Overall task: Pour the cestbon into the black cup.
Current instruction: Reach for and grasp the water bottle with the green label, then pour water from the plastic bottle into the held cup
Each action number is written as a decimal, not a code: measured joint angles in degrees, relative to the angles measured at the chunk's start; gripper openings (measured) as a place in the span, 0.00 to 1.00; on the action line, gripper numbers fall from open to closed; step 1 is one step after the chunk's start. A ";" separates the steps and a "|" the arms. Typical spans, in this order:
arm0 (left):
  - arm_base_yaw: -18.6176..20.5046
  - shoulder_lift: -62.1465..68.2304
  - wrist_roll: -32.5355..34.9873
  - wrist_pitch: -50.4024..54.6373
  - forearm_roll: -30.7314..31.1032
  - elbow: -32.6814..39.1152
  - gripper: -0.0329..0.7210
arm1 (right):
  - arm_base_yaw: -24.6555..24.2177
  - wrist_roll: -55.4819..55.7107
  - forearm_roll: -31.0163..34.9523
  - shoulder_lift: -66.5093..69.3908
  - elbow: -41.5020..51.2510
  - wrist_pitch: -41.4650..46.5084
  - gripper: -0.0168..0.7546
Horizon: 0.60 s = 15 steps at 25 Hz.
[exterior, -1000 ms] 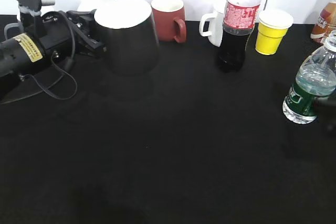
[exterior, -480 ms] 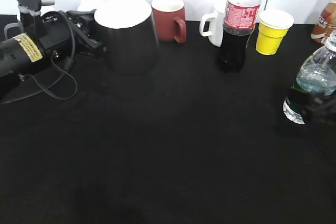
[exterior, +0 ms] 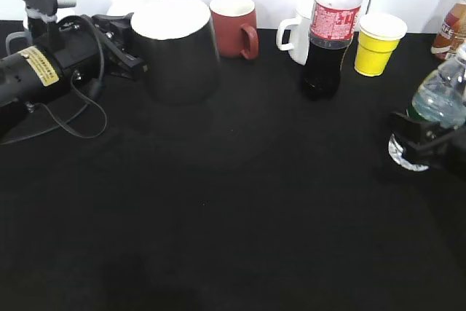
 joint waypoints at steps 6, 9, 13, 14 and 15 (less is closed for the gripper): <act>-6.33 0.00 0.00 0.18 4.67 0.00 0.12 | 0.00 -1.99 -6.55 -10.80 0.94 2.39 0.66; -13.92 0.00 0.00 0.24 4.93 0.00 0.12 | 0.07 -2.05 -20.12 -22.48 -3.93 8.66 0.66; -20.43 0.00 0.00 0.31 2.99 -0.12 0.12 | 1.21 -2.25 -30.51 -30.66 -13.34 22.47 0.66; -21.64 0.13 0.00 0.71 2.63 -1.03 0.12 | 1.21 -2.31 -33.46 -30.96 -14.95 22.64 0.66; -22.64 0.56 0.00 1.22 2.53 -2.61 0.12 | 1.32 -2.88 -35.64 -30.96 -16.22 22.70 0.66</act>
